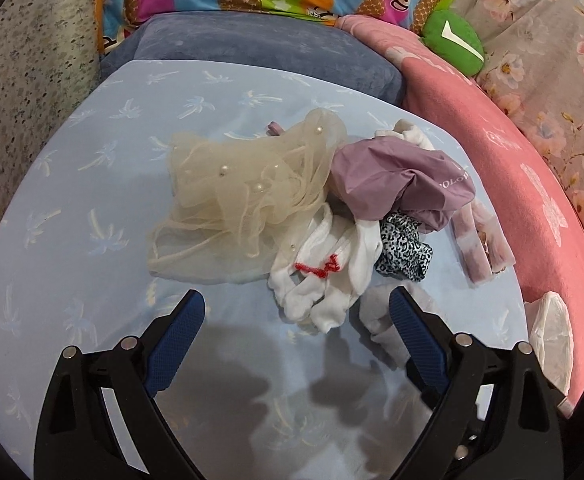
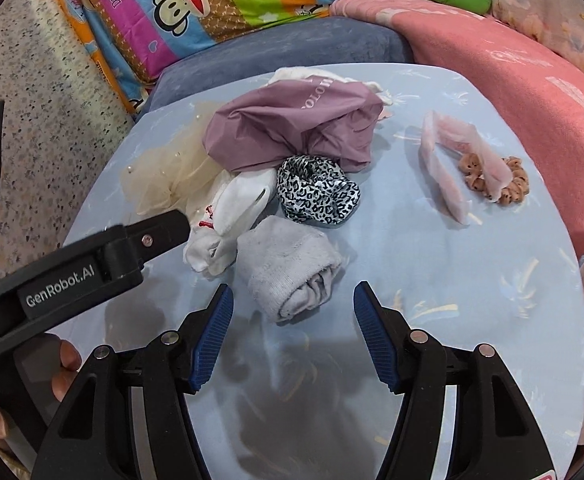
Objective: Organize soft objects
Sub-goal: 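Grasp the white sock with the left tool while the right tool grasps the grey sock, then carry both socks over the white bin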
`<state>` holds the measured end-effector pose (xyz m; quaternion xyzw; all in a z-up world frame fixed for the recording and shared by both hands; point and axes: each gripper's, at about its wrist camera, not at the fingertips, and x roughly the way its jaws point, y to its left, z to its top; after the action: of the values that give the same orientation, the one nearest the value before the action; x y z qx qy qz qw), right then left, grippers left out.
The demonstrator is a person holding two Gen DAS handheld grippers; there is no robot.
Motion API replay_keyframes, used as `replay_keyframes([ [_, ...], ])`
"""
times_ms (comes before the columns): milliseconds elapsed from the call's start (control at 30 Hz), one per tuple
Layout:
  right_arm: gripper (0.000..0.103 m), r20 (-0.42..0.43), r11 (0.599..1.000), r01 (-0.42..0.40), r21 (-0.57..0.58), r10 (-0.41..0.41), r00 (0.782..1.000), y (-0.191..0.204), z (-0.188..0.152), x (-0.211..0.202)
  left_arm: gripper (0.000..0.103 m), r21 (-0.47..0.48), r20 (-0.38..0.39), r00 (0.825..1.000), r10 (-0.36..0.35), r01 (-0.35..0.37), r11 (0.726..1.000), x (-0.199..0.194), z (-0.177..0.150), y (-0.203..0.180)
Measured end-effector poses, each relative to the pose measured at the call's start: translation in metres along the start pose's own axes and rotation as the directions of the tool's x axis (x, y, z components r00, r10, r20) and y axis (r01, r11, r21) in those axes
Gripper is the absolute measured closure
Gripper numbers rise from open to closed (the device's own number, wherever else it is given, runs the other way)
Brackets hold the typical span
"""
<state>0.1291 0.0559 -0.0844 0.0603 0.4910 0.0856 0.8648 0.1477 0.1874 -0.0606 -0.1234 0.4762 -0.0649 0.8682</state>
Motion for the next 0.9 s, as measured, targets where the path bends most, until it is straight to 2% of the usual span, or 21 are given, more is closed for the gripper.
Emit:
replay_keyframes([
  [100,0.042,-0.015,1.0,0.002,-0.007,-0.002,1.0,0.003,0.002,0.009,0.015,0.017,-0.006,1.0,-0.008,0.008,1.0,0.008,0.003,-0.006],
  [200,0.047,-0.027,1.0,-0.002,-0.008,0.002,1.0,0.003,0.001,0.016,0.022,0.047,-0.015,1.0,-0.019,0.019,0.999,0.016,0.005,-0.013],
  [267,0.062,-0.046,1.0,-0.013,-0.005,0.013,0.999,0.001,0.001,0.021,0.03,0.059,-0.034,0.999,-0.025,0.027,0.998,0.023,0.005,-0.017],
  [367,0.074,-0.056,0.999,-0.034,0.013,0.035,0.998,-0.004,-0.001,0.023,0.042,0.056,-0.068,0.997,-0.033,0.037,0.998,0.033,0.005,-0.016],
  [467,0.079,-0.053,0.999,-0.039,0.005,0.039,0.998,-0.006,-0.002,0.021,0.054,0.051,-0.078,0.996,-0.035,0.039,0.998,0.037,0.003,-0.014],
  [533,0.081,-0.049,0.999,-0.038,0.003,0.038,0.998,-0.007,-0.003,0.017,0.072,0.056,-0.087,0.995,-0.04,0.045,0.997,0.037,0.001,-0.015],
  [633,0.082,-0.038,0.999,-0.036,0.009,0.036,0.999,-0.01,-0.005,0.01,0.088,0.068,-0.091,0.995,-0.047,0.053,0.996,0.035,0.0,-0.019],
  [900,0.083,0.031,0.999,-0.028,0.03,0.027,0.999,-0.023,-0.003,-0.023,0.092,0.102,-0.055,0.996,-0.073,0.078,0.992,0.011,-0.008,-0.038],
])
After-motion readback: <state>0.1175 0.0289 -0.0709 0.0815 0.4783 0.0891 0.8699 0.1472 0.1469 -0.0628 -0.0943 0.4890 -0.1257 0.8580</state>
